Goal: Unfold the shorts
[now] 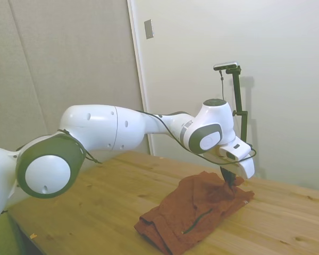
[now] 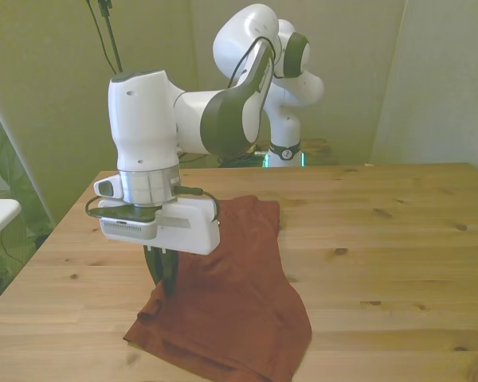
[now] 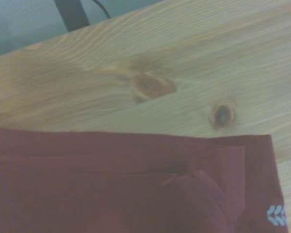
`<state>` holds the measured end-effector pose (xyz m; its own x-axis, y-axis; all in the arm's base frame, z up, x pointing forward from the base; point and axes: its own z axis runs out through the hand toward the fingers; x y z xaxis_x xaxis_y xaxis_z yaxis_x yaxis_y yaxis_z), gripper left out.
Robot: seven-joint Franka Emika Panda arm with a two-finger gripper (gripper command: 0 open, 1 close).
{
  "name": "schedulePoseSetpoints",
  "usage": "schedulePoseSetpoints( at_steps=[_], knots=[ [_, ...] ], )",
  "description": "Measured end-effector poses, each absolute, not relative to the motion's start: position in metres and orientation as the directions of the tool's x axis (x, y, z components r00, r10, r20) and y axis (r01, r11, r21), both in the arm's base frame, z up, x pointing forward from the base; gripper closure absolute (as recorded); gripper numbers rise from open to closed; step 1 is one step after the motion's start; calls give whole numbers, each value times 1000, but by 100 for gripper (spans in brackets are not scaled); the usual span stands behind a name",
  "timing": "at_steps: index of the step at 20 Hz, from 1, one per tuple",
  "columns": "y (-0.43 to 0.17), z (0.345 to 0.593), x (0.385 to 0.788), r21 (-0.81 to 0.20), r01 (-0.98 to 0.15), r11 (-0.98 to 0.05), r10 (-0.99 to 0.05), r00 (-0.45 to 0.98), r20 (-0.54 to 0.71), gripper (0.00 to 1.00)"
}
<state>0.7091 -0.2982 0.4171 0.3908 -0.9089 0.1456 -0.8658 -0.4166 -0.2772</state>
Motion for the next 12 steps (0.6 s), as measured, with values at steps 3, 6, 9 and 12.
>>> schedulePoseSetpoints(
  at_steps=[3,6,9,12],
  knots=[
    [-262,443,703,-294,-833,-469,-883,448,141,100],
    [-214,477,696,-316,-791,-524,-851,505,147,100],
    [-167,500,693,-333,-751,-570,-818,554,153,100],
    [-126,511,700,-346,-721,-601,-796,581,170,100]
  ],
)
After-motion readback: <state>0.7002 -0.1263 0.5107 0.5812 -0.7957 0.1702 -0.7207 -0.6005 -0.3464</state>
